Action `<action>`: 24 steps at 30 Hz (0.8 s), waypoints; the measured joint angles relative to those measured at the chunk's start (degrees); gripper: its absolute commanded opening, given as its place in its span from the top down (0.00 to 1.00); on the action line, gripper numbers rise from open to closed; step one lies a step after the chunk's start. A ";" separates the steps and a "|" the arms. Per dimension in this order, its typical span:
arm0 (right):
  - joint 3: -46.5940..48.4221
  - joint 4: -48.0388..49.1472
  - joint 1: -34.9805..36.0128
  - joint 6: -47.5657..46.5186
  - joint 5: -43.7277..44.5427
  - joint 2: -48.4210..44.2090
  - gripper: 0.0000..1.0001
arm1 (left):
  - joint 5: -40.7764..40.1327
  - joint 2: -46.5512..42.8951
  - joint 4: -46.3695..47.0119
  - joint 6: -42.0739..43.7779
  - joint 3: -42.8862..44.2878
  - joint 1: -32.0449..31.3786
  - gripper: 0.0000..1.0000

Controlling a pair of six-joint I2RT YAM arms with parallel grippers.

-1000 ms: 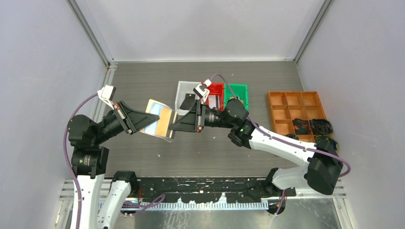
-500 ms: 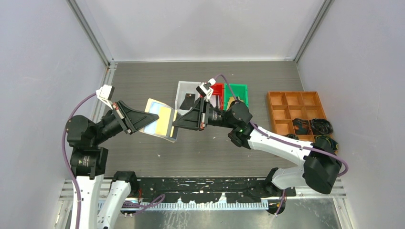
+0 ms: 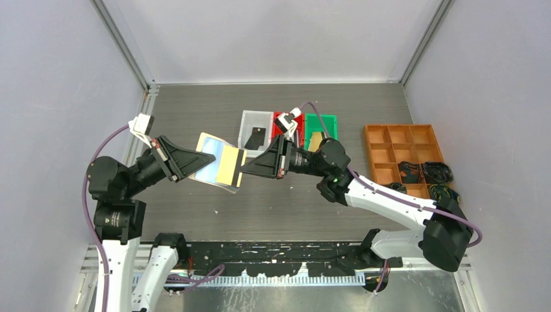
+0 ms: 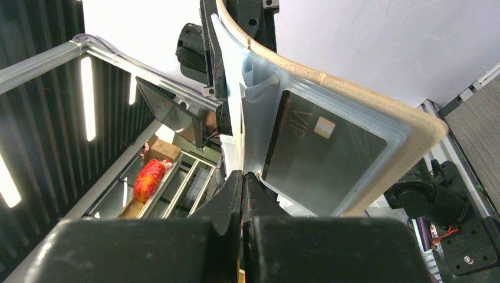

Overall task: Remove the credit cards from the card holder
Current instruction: Remove the credit card from the card holder, then place the credit card in the storage box.

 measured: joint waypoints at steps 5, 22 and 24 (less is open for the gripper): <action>-0.24 -2.10 -0.74 -0.68 -0.04 -1.25 0.99 | -0.09 0.00 0.02 0.44 0.22 0.00 1.00; 0.81 -33.24 -8.37 -14.45 0.24 -13.88 0.99 | -5.46 2.25 -13.38 22.77 7.17 0.00 1.00; 3.06 -40.85 -9.49 -17.59 1.38 -14.27 0.99 | -5.92 2.56 -14.84 24.74 7.65 0.00 1.00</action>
